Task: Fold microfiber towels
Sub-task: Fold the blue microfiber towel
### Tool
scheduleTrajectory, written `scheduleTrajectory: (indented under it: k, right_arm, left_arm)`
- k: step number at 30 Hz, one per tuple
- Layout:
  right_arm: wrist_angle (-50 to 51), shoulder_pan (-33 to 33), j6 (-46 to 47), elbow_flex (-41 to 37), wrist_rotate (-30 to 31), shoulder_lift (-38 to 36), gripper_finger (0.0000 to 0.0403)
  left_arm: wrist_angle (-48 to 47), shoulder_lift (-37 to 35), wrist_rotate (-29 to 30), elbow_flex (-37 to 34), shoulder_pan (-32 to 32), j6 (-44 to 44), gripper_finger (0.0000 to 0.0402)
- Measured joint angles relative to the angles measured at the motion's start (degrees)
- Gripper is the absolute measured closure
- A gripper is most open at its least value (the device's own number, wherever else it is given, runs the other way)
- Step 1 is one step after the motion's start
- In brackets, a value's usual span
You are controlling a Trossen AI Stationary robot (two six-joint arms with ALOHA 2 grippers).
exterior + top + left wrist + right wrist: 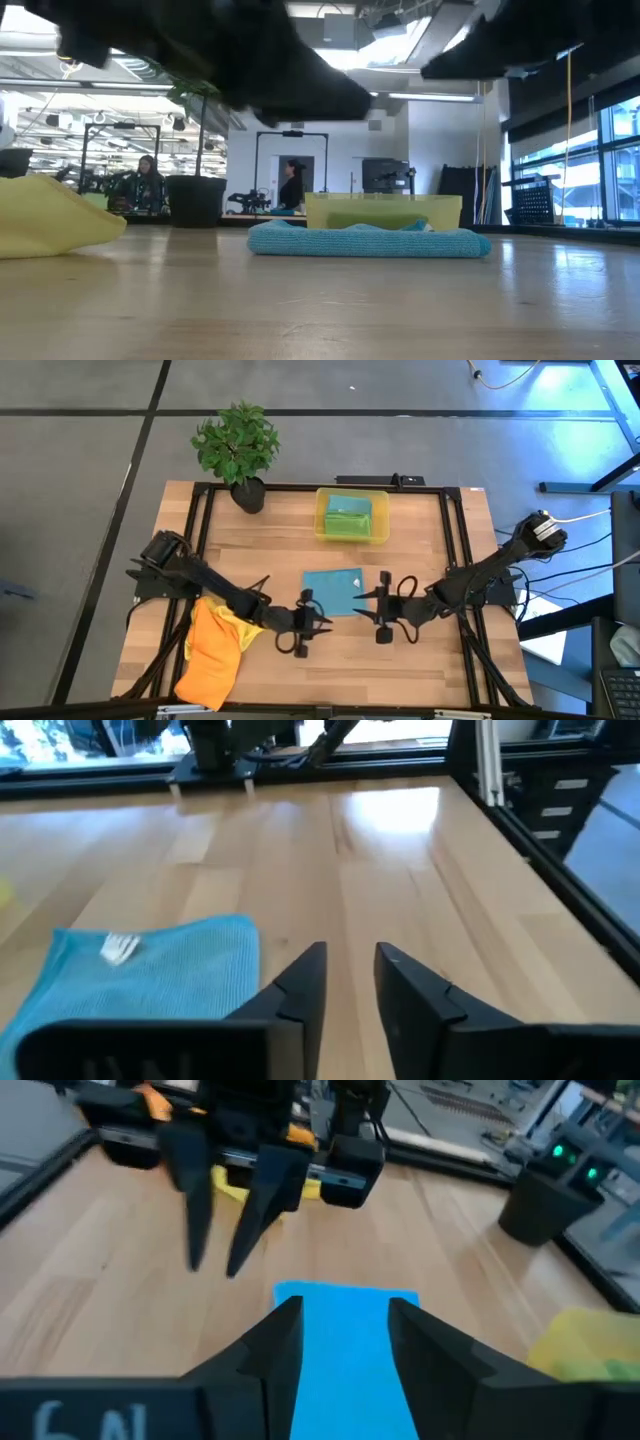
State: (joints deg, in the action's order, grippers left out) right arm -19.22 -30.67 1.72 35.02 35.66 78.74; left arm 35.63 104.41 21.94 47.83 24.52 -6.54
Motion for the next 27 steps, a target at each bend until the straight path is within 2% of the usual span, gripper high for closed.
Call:
scheduleTrajectory:
  k: [5,9,11,14,17,23,27]
  right_arm:
    - [1.9,0.2,3.9,-0.8,0.0,0.2,0.0267]
    - [5.0,1.2,4.6,-0.9,0.1,0.3,0.0271]
    - [7.2,2.2,8.2,-0.9,1.8,0.3,0.0271]
    - [10.5,5.0,14.1,-0.9,3.6,0.6,0.0272]
    - [13.4,8.0,14.6,-0.9,2.9,2.0,0.0272]
    - [12.5,14.0,13.4,-0.9,-2.2,6.5,0.0273]
    - [11.4,17.3,11.1,-0.9,-5.9,8.9,0.0305]
  left_arm:
    - [-4.2,6.7,-0.7,6.8,-1.5,2.5,0.03]
    - [-16.7,9.5,0.1,12.6,-2.3,1.0,0.0299]
    - [-24.3,9.8,2.0,14.1,-2.5,-1.4,0.0299]
    - [-30.0,8.9,2.8,14.9,-2.5,-5.9,0.0299]
    - [-31.2,8.3,1.3,14.9,-2.2,-8.3,0.0299]
    - [-32.3,8.3,1.0,14.9,-0.5,-8.5,0.0302]
    - [-32.4,8.0,5.5,14.9,0.8,-6.6,0.0303]
